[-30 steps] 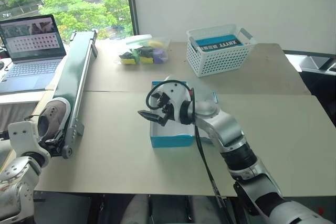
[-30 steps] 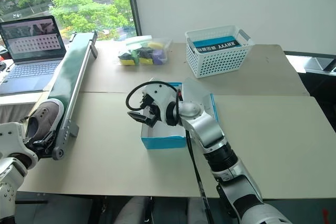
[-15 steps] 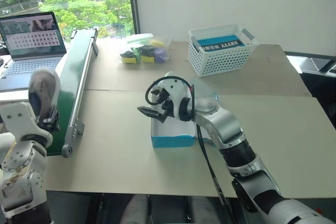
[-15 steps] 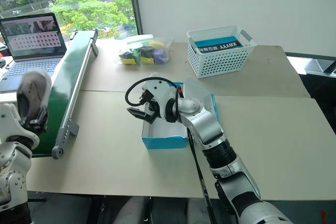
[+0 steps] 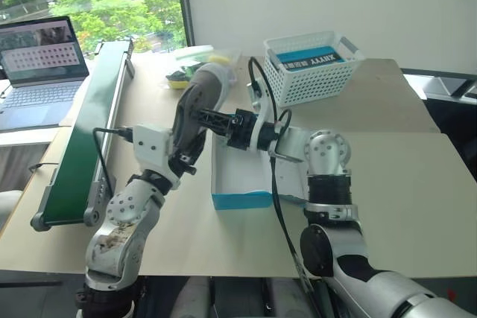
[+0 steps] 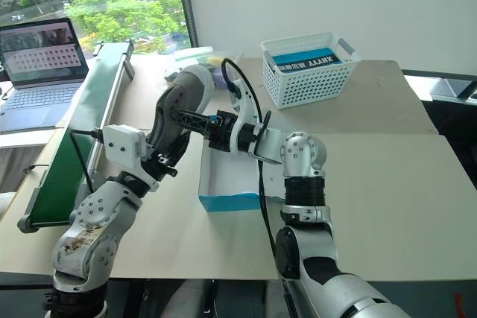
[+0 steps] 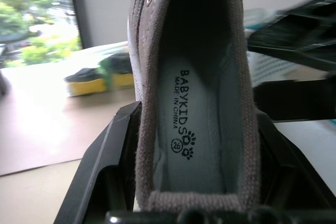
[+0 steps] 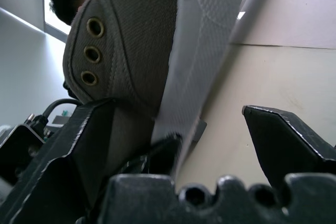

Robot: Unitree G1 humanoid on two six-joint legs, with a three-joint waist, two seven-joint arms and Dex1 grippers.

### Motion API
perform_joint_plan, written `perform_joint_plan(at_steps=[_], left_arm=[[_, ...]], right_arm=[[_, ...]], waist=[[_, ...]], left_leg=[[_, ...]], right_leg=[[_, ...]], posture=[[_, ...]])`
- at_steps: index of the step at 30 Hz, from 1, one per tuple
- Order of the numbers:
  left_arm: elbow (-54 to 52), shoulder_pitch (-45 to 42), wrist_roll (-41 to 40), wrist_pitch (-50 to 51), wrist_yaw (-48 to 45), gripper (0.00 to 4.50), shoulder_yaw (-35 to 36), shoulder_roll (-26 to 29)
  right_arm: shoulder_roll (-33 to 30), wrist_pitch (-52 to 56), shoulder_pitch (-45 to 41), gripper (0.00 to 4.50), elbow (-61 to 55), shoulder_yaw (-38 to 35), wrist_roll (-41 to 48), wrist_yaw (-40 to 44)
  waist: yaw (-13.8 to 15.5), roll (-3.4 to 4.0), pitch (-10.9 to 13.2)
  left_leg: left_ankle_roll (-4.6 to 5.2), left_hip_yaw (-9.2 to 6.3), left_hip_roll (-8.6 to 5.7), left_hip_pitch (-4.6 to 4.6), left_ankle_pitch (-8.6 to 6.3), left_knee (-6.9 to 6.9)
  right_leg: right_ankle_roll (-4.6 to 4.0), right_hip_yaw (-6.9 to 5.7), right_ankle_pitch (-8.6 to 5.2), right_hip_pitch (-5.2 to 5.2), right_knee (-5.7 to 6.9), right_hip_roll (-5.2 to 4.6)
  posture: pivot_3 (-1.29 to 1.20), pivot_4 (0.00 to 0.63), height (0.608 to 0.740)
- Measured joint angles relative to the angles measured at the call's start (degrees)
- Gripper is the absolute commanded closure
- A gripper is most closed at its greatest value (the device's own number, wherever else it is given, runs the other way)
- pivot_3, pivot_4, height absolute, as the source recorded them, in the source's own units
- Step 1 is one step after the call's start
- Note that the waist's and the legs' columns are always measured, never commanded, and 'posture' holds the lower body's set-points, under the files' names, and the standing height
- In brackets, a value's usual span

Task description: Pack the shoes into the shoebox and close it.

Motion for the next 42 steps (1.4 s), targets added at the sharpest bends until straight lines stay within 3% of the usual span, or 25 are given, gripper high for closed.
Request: perform_joint_plan(at_steps=[7,10,18,21,27,28,32,39,42], left_arm=[[-0.2,-0.3,-0.3,1.9,0.2,2.28,-1.1,-1.6],[-0.2,-0.5,-0.3,2.6,0.1,2.29,-1.0,-1.6],[-0.1,-1.2,-0.3,2.9,-0.1,2.29,-0.4,-1.2],[-0.1,-1.3,-0.3,3.0,-0.1,2.29,-0.3,-1.2],[-0.1,-1.5,-0.2,3.2,-0.2,2.29,-0.1,-0.7],[-0.1,-1.6,-0.1,3.2,-0.2,1.59,-0.2,-0.4],[-0.1,-1.2,0.9,3.3,-0.2,0.24,-0.8,0.5],[-1.4,2.2,-0.3,3.8,-3.4,0.24,-0.2,3.0],[-3.7,5.1,-1.6,3.7,-7.0,0.24,1.2,6.9]], right_arm=[[0.1,-0.4,-0.3,0.0,1.8,-2.2,3.6,-5.5],[0.1,-0.6,-0.3,0.69,1.9,-2.2,4.9,-6.8],[0.1,-2.2,-0.3,3.47,1.9,-1.9,6.4,-9.3],[0.1,-2.6,-0.3,4.07,1.9,-1.7,6.9,-10.1],[0.1,-3.4,-0.3,4.1,1.9,-0.9,7.4,-10.5],[0.1,-3.4,-0.3,4.1,1.9,-0.9,7.5,-10.7],[0.1,-4.1,-0.3,4.1,1.8,-1.5,9.9,-11.8],[-1.0,-15.9,-3.4,4.1,7.4,-6.9,7.3,-20.2],[-6.9,-15.8,-7.4,4.1,12.1,-5.0,3.1,-21.0]], waist=[[-0.3,0.0,0.0],[-0.4,0.0,0.0],[-0.4,0.0,0.0],[-0.4,0.0,0.0],[-0.4,0.0,0.0],[-0.4,0.0,0.0],[-0.3,0.0,0.0],[-0.6,0.01,0.0],[-0.5,0.04,0.0]], left_leg=[[0.02,0.02,0.0,-0.01,0.01,0.1],[0.02,0.01,0.0,-0.01,0.01,0.09],[0.02,0.01,0.01,-0.01,0.01,0.11],[0.02,0.01,0.01,-0.01,0.01,0.11],[0.02,0.02,0.01,-0.01,0.01,0.12],[0.02,0.01,0.01,-0.01,0.01,0.12],[0.02,0.01,0.01,-0.01,0.01,0.11],[0.02,0.08,0.03,0.0,0.01,0.14],[0.02,0.14,0.04,-0.02,0.01,0.07]], right_leg=[[0.02,0.0,0.0,0.06,0.0,0.03],[0.02,0.0,0.0,0.05,0.0,0.04],[0.02,0.0,0.0,0.06,0.0,0.04],[0.02,0.0,0.0,0.05,0.0,0.04],[0.02,0.0,0.0,0.06,0.01,0.04],[0.02,0.0,0.0,0.06,0.01,0.04],[0.02,0.0,0.0,0.05,0.01,0.04],[0.02,0.07,0.01,0.02,0.04,0.08],[0.02,0.09,0.0,-0.03,0.0,0.08]], posture=[[0.0,0.15,0.737],[0.0,0.15,0.737],[0.0,0.15,0.737],[0.0,0.15,0.737],[0.0,0.15,0.737],[0.0,0.15,0.737],[0.0,0.15,0.737],[0.0,0.15,0.737],[0.0,0.15,0.737]])
